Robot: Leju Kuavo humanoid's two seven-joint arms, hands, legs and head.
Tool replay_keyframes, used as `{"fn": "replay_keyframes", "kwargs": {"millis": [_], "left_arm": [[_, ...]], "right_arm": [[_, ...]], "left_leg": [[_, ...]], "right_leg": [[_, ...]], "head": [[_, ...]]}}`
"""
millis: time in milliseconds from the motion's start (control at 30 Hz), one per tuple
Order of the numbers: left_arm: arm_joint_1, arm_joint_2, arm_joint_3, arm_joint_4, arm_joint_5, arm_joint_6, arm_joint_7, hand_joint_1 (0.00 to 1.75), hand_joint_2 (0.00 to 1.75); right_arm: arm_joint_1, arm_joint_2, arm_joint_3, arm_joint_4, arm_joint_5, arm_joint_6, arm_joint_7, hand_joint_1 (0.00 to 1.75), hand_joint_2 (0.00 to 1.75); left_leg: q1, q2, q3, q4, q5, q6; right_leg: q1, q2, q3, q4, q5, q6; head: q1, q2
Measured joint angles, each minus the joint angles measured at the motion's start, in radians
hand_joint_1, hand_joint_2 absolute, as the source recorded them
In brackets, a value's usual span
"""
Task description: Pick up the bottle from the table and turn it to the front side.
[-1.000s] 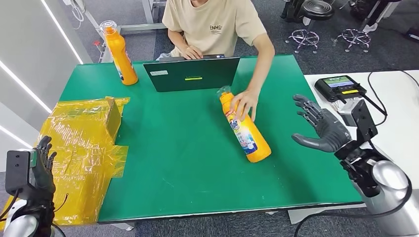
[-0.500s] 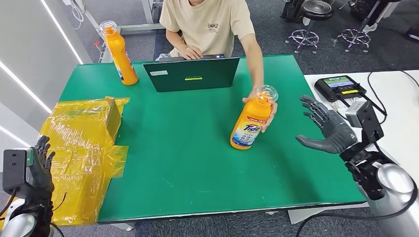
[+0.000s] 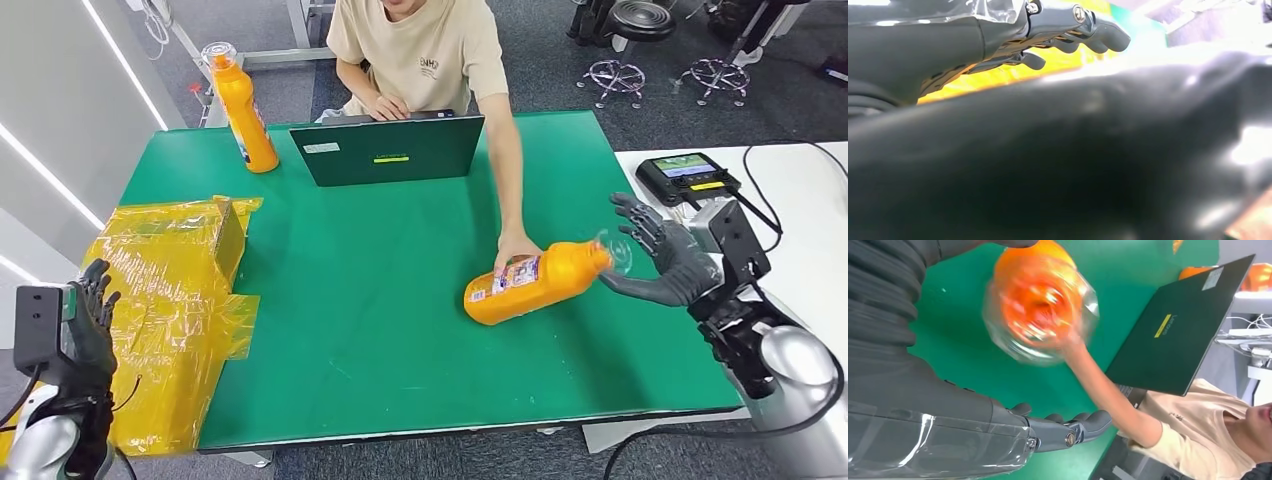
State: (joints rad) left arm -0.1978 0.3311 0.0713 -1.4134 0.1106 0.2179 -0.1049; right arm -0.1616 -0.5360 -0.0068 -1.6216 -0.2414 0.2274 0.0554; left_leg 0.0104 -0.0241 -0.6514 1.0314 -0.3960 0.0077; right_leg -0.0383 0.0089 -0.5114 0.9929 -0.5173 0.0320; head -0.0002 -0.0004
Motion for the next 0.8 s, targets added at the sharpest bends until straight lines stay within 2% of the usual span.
{"fn": "replay_keyframes", "kwargs": {"millis": [200, 400, 433, 467, 533, 567, 600, 800], "left_arm": [[-0.039, -0.019, -0.049, 0.019, -0.003, -0.002, 0.0, 0.0, 0.0], [-0.06, -0.037, -0.085, 0.024, 0.009, -0.003, 0.0, 0.0, 0.0], [-0.062, -0.039, -0.089, 0.024, 0.012, -0.003, 0.0, 0.0, 0.0], [-0.064, -0.041, -0.092, 0.024, 0.016, -0.003, 0.0, 0.0, 0.0], [-0.065, -0.044, -0.099, 0.024, 0.022, -0.004, 0.0, 0.0, 0.0], [-0.065, -0.046, -0.103, 0.024, 0.025, -0.005, 0.0, 0.0, 0.0], [-0.066, -0.048, -0.106, 0.024, 0.027, -0.007, -0.001, 0.0, 0.0], [-0.084, -0.057, -0.13, 0.033, 0.035, -0.017, -0.011, 0.0, 0.0]], "right_arm": [[-0.169, 0.021, 0.093, 0.154, 0.001, 0.019, 0.018, 0.0, 1.75], [-0.345, 0.08, 0.213, 0.372, -0.027, 0.046, 0.016, 0.0, 1.75], [-0.369, 0.091, 0.231, 0.406, -0.029, 0.049, 0.014, 0.24, 1.75], [-0.39, 0.101, 0.247, 0.437, -0.033, 0.052, 0.01, 0.6, 1.75], [-0.426, 0.121, 0.276, 0.494, -0.043, 0.057, 0.006, 1.47, 1.75], [-0.442, 0.131, 0.288, 0.52, -0.051, 0.058, 0.004, 1.66, 1.75], [-0.458, 0.14, 0.299, 0.544, -0.059, 0.061, 0.002, 1.74, 1.75], [-0.526, 0.194, 0.357, 0.657, -0.098, 0.075, -0.017, 1.75, 1.75]], "left_leg": [[0.0, 0.002, 0.0, 0.0, 0.001, 0.001], [0.0, 0.002, 0.0, 0.0, 0.002, 0.001], [0.0, 0.002, 0.0, 0.0, 0.002, 0.001], [0.0, 0.002, 0.0, 0.0, 0.002, 0.001], [0.0, 0.002, 0.0, 0.0, 0.002, 0.001], [0.0, 0.002, 0.0, 0.0, 0.002, 0.001], [0.0, 0.002, 0.0, 0.0, 0.002, 0.001], [0.0, 0.002, 0.0, 0.0, 0.002, 0.001]], "right_leg": [[0.0, 0.002, 0.001, 0.0, 0.002, 0.0], [0.0, 0.002, 0.001, 0.001, 0.003, 0.0], [0.0, 0.002, 0.001, 0.001, 0.003, 0.0], [0.0, 0.002, 0.001, 0.001, 0.003, 0.0], [0.0, 0.002, 0.001, 0.001, 0.003, 0.0], [0.0, 0.002, 0.001, 0.001, 0.003, 0.0], [0.0, 0.002, 0.001, 0.001, 0.003, 0.0], [0.0, 0.002, 0.001, 0.001, 0.003, 0.0]], "head": [[0.0, 0.0], [0.0, 0.0], [0.0, 0.0], [0.0, 0.0], [0.0, 0.0], [0.0, 0.0], [0.0, 0.0], [0.0, 0.0]]}}
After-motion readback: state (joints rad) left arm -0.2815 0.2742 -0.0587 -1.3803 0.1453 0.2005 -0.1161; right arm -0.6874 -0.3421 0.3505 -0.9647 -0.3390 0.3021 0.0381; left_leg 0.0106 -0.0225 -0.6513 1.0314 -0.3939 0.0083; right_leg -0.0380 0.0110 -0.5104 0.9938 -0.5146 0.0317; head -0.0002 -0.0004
